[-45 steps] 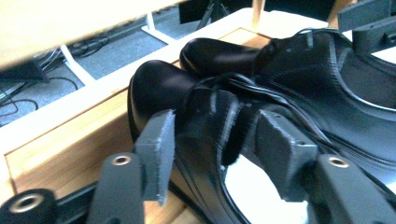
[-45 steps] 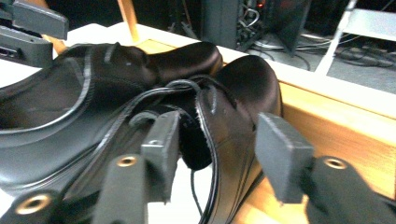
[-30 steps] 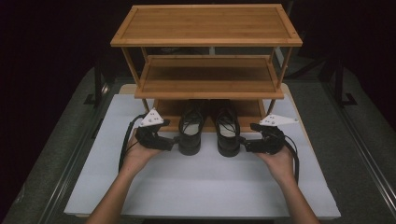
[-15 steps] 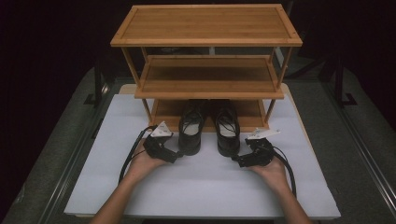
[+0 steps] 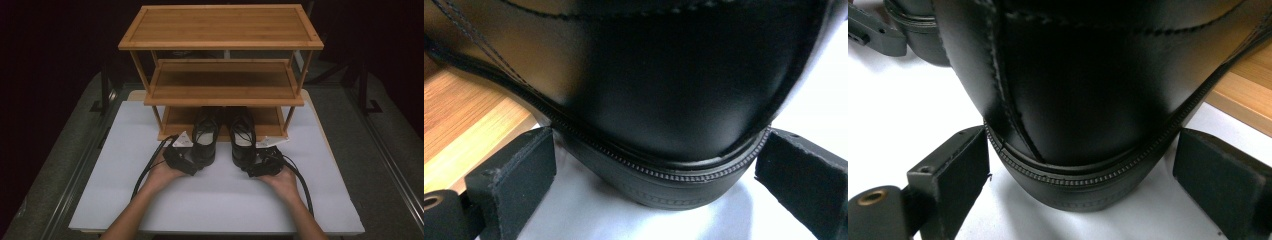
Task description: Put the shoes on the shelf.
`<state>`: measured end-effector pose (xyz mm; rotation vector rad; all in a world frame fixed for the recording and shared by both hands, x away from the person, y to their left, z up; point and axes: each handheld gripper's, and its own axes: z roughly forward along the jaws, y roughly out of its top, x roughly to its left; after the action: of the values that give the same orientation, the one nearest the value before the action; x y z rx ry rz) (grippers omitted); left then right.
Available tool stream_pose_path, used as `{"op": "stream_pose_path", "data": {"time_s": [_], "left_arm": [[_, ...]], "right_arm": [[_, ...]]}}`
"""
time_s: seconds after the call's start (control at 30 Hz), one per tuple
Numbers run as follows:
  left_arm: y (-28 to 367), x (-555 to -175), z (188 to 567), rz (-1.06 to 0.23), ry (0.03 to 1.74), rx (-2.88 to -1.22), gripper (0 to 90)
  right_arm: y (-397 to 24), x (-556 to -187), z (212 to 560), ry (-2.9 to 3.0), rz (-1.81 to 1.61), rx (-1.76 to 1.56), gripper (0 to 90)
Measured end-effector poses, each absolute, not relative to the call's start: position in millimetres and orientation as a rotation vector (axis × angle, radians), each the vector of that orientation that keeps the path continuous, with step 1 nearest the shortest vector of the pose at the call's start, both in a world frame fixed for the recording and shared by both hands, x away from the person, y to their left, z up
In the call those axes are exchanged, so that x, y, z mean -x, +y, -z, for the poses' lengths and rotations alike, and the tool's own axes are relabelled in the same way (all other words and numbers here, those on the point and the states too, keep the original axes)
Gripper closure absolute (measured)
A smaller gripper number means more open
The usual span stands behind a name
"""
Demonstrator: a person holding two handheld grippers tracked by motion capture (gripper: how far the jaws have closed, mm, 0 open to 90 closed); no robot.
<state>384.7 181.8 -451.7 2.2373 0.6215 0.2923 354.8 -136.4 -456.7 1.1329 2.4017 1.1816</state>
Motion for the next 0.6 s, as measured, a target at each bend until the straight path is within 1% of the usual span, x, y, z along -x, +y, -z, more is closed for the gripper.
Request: {"op": "stream_pose_path", "data": {"time_s": [0.27,0.37,0.4,0.5,0.6], "left_arm": [[172.5,-386.0,451.7,-0.268,0.613,-2.233,2.9],[166.5,-385.0,452.1,-0.273,0.608,-2.233,4.9],[164.8,-384.7,452.6,-0.301,0.605,-2.245,4.9],[165.5,-385.7,452.6,-0.304,0.612,-2.241,7.0],[164.9,-385.2,452.0,-0.308,0.616,-2.245,7.7]], "right_arm": [[-130.1,-355.4,455.9,2.407,-1.232,-1.133,8.4],[-123.8,-354.5,456.3,2.416,-1.244,-1.094,12.8],[-122.0,-354.3,456.2,2.413,-1.242,-1.094,12.6],[-120.4,-353.8,456.2,2.405,-1.225,-1.102,15.7],[-120.3,-354.1,456.2,2.403,-1.226,-1.109,16.4]]}}
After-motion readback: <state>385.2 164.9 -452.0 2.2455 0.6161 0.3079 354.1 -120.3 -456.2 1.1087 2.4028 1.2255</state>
